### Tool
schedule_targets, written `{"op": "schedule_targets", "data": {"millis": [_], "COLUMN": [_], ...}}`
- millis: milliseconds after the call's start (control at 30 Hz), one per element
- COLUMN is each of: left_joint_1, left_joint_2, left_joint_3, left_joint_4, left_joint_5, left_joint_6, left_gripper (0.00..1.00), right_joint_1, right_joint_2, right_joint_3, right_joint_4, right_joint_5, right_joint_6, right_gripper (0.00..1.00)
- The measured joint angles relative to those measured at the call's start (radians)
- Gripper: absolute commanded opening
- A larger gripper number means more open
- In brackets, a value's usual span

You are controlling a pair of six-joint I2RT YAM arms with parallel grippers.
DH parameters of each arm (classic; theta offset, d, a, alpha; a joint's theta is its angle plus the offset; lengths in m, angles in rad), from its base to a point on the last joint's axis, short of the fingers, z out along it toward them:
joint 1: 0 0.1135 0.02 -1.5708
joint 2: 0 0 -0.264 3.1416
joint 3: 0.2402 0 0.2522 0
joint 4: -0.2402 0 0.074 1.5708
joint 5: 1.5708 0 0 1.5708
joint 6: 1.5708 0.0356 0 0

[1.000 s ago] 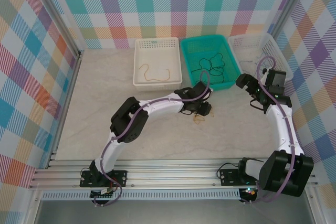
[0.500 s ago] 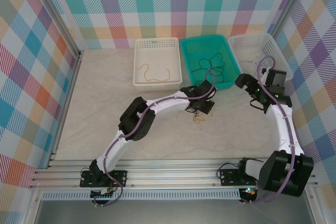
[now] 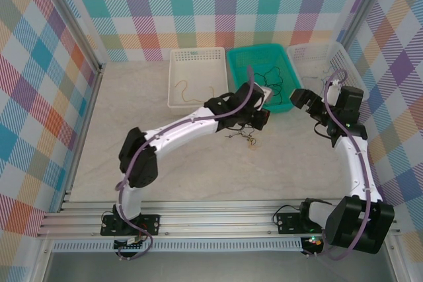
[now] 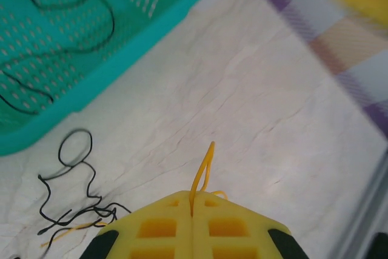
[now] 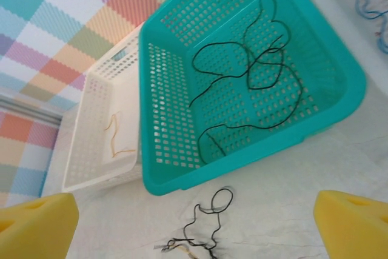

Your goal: Untangle the cables

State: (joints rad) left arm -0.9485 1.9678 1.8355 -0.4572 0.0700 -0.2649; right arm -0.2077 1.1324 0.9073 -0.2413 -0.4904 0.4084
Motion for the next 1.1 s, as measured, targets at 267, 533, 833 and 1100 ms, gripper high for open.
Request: {"op": "schedule_targets", "data": {"millis": [267,533,833,1100], "left_joint_1": [0.003,0.027,0.036,0.036], "left_joint_2": [-0.099,-0.162,-0.405,-0.457], "left_joint_3": [-0.103,-0.176,-0.367,-0.404], "left_joint_4": [0.065,0.118,0.353,0.436], "left_joint_5": [0.0,0.032,0.041,0.026], "left_joint_6": [-0.071,-0.159,-0.195,-0.184], "left_gripper": [0.0,0.0,0.0,0.0], "right_joint_1": [0.02,0.09,0.119,0.246], "right_joint_2": [0.001,0.008,0.095,0.192], "right_joint_3": [-0.042,-0.112,-0.14,-0.126], "right_joint_4": [0.085,0.158,0.211,0.111], "right_joint_5": [-0.135,-0.177,-0.1,-0.071], "right_joint_6": [-0.005,-0.024,0.133,0.395], "right_gripper": [1.0,0.99,0.93,0.93]}}
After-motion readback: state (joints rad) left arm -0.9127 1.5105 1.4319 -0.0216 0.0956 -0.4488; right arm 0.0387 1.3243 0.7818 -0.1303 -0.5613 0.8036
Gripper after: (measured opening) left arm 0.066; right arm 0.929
